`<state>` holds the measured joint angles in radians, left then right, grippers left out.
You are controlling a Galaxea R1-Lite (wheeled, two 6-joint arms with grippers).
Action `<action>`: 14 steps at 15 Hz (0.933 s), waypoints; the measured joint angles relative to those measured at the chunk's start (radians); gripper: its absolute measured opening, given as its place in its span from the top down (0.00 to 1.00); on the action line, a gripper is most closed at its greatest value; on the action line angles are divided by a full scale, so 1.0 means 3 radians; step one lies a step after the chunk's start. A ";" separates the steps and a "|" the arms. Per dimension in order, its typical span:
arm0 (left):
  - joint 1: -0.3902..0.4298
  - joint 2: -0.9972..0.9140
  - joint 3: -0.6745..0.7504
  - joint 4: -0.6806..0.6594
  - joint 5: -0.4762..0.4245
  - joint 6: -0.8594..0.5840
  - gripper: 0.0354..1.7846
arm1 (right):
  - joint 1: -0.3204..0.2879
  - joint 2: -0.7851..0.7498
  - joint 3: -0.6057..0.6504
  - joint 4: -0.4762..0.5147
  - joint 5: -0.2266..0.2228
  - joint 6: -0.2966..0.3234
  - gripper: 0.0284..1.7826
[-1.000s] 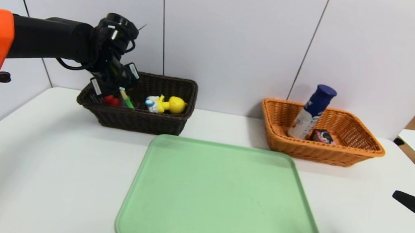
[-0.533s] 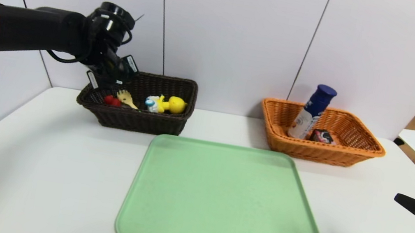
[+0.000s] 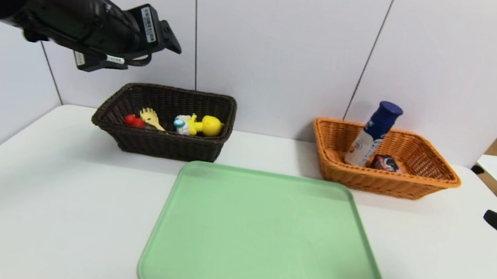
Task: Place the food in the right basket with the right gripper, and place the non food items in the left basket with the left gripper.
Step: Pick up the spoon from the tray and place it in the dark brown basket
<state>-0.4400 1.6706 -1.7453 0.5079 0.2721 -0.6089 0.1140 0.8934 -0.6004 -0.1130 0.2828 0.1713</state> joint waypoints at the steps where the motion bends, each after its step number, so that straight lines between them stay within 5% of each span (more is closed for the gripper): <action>1: -0.0071 -0.0206 0.0148 -0.0003 0.0071 0.0016 0.13 | 0.0001 0.0017 -0.0104 -0.0014 -0.0008 -0.0055 0.04; 6: 0.0038 -0.1250 0.0983 -0.0009 0.0501 0.0176 0.09 | -0.0140 0.0074 -0.0635 0.0013 -0.0213 -0.0548 0.04; 8: 0.0337 -0.1728 0.1390 -0.0008 0.0520 0.0304 0.08 | -0.0245 0.0050 -0.0704 0.0009 -0.0372 -0.0557 0.04; 14: 0.1100 -0.3258 0.2391 0.0048 0.0510 0.0431 0.06 | -0.0438 -0.0558 -0.0237 0.0037 -0.0402 -0.0553 0.04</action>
<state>-0.1100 0.6932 -1.0281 0.5223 0.4251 -0.4796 -0.0172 0.7260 -0.6715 -0.1019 0.1621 0.0053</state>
